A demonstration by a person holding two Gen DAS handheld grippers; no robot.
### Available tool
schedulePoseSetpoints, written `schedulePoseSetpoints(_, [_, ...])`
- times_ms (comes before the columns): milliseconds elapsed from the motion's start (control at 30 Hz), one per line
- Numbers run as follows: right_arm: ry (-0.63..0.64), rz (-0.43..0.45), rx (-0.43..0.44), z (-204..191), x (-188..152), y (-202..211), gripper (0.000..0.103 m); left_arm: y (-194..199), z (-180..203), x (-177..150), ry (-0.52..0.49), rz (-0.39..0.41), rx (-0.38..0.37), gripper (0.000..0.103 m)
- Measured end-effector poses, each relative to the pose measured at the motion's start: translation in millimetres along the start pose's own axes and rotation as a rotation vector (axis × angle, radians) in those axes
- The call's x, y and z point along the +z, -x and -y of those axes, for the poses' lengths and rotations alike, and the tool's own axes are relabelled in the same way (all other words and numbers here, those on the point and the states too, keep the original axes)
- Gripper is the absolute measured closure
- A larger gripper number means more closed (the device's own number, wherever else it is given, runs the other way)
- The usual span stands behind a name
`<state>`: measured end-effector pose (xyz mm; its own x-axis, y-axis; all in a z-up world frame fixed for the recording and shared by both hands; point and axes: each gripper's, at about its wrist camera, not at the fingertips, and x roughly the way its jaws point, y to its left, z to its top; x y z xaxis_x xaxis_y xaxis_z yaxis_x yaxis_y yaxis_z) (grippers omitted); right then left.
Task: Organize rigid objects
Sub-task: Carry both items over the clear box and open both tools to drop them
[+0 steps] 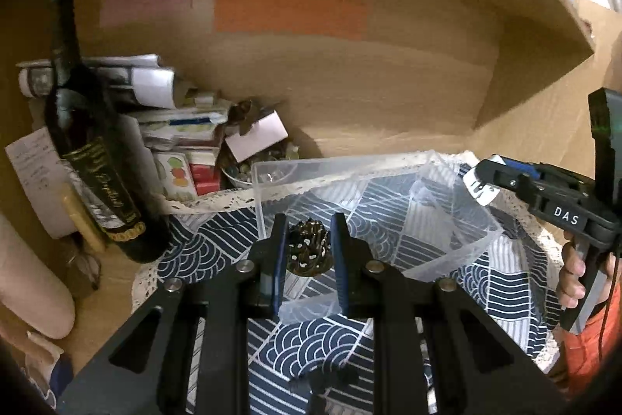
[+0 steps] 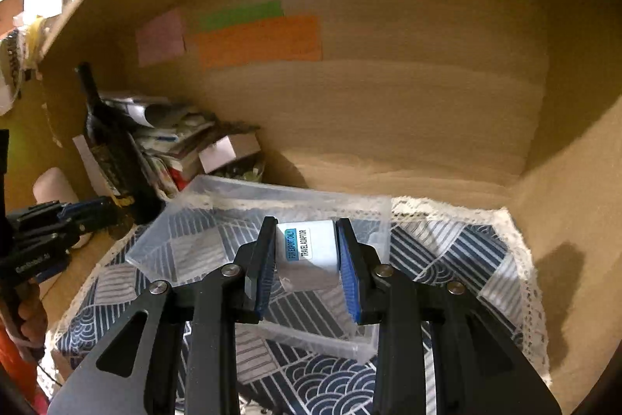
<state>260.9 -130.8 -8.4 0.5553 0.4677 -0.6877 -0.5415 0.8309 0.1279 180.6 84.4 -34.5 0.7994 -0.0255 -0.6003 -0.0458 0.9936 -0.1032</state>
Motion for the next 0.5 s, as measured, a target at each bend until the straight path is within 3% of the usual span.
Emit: schedulePoseSetpoints(500, [0.051, -0.196, 0.008, -2, -8, -77, 0.076, -76, 10, -7, -0.051, -0.159, 0.006, 0.082])
